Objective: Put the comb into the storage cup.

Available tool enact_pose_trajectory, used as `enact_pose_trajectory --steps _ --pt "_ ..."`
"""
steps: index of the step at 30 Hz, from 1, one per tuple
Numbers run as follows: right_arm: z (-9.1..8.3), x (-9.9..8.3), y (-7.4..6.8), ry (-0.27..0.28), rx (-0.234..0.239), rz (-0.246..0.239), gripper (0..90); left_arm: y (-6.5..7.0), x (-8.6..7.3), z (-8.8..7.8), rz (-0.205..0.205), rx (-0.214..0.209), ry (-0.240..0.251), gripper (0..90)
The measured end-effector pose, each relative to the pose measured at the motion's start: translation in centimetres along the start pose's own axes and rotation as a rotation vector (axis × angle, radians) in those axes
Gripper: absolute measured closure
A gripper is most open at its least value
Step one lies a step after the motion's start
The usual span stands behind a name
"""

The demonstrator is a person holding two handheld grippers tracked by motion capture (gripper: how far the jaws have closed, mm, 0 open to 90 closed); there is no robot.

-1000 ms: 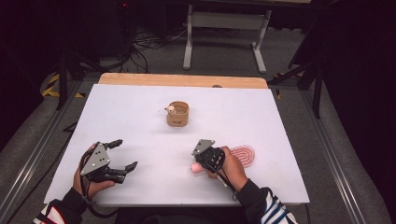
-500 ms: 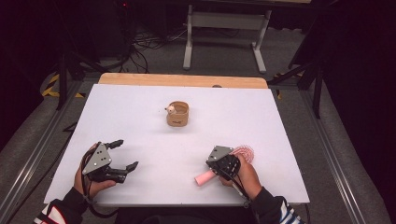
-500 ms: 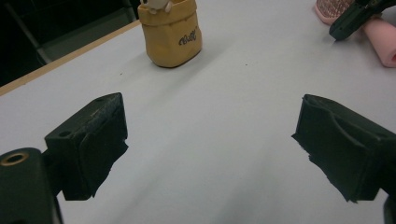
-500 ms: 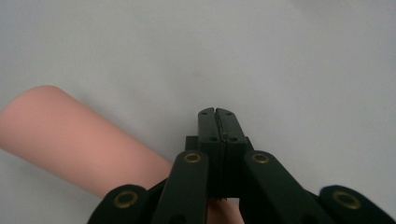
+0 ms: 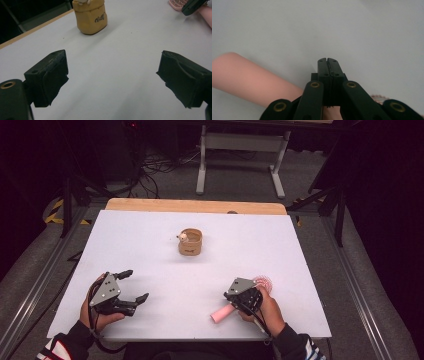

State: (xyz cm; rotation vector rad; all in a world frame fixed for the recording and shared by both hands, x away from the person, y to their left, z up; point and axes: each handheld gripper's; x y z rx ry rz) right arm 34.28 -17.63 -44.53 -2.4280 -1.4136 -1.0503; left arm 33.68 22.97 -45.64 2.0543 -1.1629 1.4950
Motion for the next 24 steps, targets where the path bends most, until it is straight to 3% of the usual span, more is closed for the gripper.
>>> enact_pose_trajectory --steps 7,13,24 --pt "1.0 1.0 -2.2 -0.004 0.085 -0.044 90.0 0.1 0.0 0.1 0.001 -0.007 -0.004 10.3" --pt "0.9 0.8 -2.5 -0.009 0.128 -0.037 90.0 0.0 0.0 0.0 0.003 -0.007 -0.006 10.2" --pt "-0.5 -0.6 -2.3 -0.033 0.133 -0.057 90.0 0.0 -0.1 0.0 0.008 -0.017 -0.018 10.2"
Point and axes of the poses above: each handheld gripper's, and its own axes: z roughly forward along the jaws, x roughly out of its top, y roughly to its right, and after that the axes turned 1 degree about z, right-handed
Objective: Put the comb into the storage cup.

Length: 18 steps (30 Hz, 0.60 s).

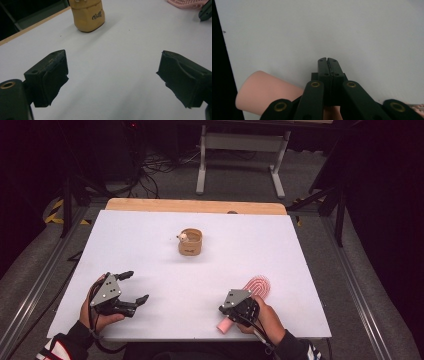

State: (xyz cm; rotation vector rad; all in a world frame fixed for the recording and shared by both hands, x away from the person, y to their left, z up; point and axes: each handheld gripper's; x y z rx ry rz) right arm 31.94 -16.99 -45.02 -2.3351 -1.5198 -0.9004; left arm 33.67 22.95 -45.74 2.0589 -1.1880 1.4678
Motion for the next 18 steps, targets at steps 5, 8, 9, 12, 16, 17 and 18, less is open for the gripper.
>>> enact_pose_trajectory --steps 5,8,9,12,16,17,18 --pt "-0.8 -1.0 0.6 -0.006 0.018 0.012 90.0 0.0 0.0 0.0 -0.001 0.0 0.0 10.2" --pt "-1.4 -2.0 1.3 -0.009 0.014 0.032 90.0 0.0 0.0 0.1 -0.001 -0.003 -0.002 10.2" --pt "-1.6 -2.1 1.4 -0.011 0.009 0.037 90.0 0.0 0.0 0.1 -0.001 -0.003 -0.002 10.2" --pt "-1.9 -2.6 1.8 -0.017 -0.012 0.044 90.0 0.0 0.0 0.1 0.0 -0.004 -0.002 10.2" --pt "-2.5 -3.7 2.8 -0.015 -0.024 0.08 90.0 0.0 0.0 0.2 -0.002 -0.005 -0.004 10.3" --pt "-2.6 -3.8 3.0 -0.017 -0.032 0.087 90.0 0.0 0.0 0.3 -0.003 -0.006 -0.004 10.3" --pt "-2.7 -3.9 3.2 -0.019 -0.037 0.092 90.0 0.0 0.0 0.3 -0.002 -0.007 -0.005 10.3"
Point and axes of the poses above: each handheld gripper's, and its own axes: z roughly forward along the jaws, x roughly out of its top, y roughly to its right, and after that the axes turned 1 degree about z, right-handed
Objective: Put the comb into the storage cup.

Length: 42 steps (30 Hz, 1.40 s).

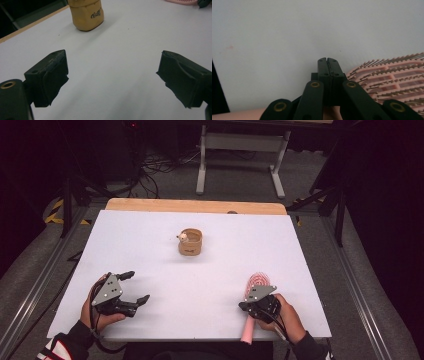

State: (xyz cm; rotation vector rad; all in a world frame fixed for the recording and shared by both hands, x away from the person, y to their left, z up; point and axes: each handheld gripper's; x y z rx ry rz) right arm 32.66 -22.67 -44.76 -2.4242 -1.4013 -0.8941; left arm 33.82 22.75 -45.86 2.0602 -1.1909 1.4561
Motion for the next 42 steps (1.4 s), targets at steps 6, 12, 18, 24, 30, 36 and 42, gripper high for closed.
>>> enact_pose_trajectory --steps 6,12,18,24,30,36,42 --pt "-0.4 -0.6 1.2 -0.017 -0.051 0.013 90.0 0.0 0.0 0.1 -0.001 -0.003 -0.003 10.3" --pt "-1.0 -1.1 1.7 -0.029 -0.09 0.03 86.1 0.0 0.0 0.1 0.0 -0.005 -0.004 10.3" --pt "-2.5 -1.4 0.6 0.033 0.023 0.019 90.0 0.0 0.0 0.1 -0.001 -0.009 -0.004 10.3" --pt "-2.6 -2.4 -0.5 -0.045 0.087 -0.012 90.0 0.1 0.0 0.1 0.002 -0.012 -0.009 10.3" --pt "-3.2 -3.1 0.1 -0.086 0.027 0.0 90.0 0.1 0.0 0.1 -0.003 -0.011 -0.008 10.3" --pt "-3.8 -4.1 1.6 -0.085 -0.058 0.047 90.0 0.1 0.0 0.2 -0.002 -0.01 -0.008 10.3" --pt "-4.0 -4.5 2.6 -0.072 -0.105 0.084 89.0 0.1 0.0 0.3 0.004 -0.015 -0.015 10.3"
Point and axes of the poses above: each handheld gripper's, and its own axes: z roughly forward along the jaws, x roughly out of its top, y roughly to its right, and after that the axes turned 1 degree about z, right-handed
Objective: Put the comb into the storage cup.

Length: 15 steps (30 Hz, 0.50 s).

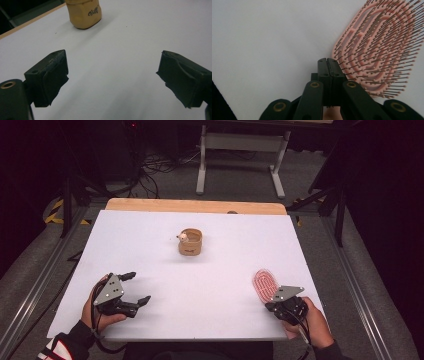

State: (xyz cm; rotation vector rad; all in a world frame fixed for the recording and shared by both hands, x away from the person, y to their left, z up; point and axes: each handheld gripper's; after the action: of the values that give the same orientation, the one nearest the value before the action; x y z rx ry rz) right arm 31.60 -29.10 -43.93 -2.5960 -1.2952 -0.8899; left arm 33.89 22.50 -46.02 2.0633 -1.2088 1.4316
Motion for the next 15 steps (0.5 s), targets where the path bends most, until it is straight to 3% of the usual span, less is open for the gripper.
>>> enact_pose_trajectory --steps 3,5,7,11,14,15 --pt "-0.6 -0.1 -0.1 0.036 0.02 0.017 78.1 0.0 0.0 -0.1 -0.003 0.0 0.003 10.3" --pt "-2.0 -0.2 -0.2 0.112 0.017 0.073 68.0 0.0 0.0 -0.1 -0.005 0.002 0.004 10.3" --pt "-2.8 -0.3 -0.2 0.134 -0.015 0.133 58.2 0.0 0.0 -0.2 -0.005 0.001 0.006 10.3" --pt "-3.5 -1.2 0.2 0.114 -0.176 0.297 28.8 0.0 0.0 -0.3 -0.003 0.001 0.011 10.3" --pt "-2.7 -2.1 0.6 0.085 -0.197 0.39 14.7 0.0 0.0 -0.4 -0.004 0.002 0.013 10.3" --pt "-2.3 -2.3 0.7 0.067 -0.202 0.407 13.8 0.0 0.0 -0.4 -0.003 0.002 0.013 10.3"
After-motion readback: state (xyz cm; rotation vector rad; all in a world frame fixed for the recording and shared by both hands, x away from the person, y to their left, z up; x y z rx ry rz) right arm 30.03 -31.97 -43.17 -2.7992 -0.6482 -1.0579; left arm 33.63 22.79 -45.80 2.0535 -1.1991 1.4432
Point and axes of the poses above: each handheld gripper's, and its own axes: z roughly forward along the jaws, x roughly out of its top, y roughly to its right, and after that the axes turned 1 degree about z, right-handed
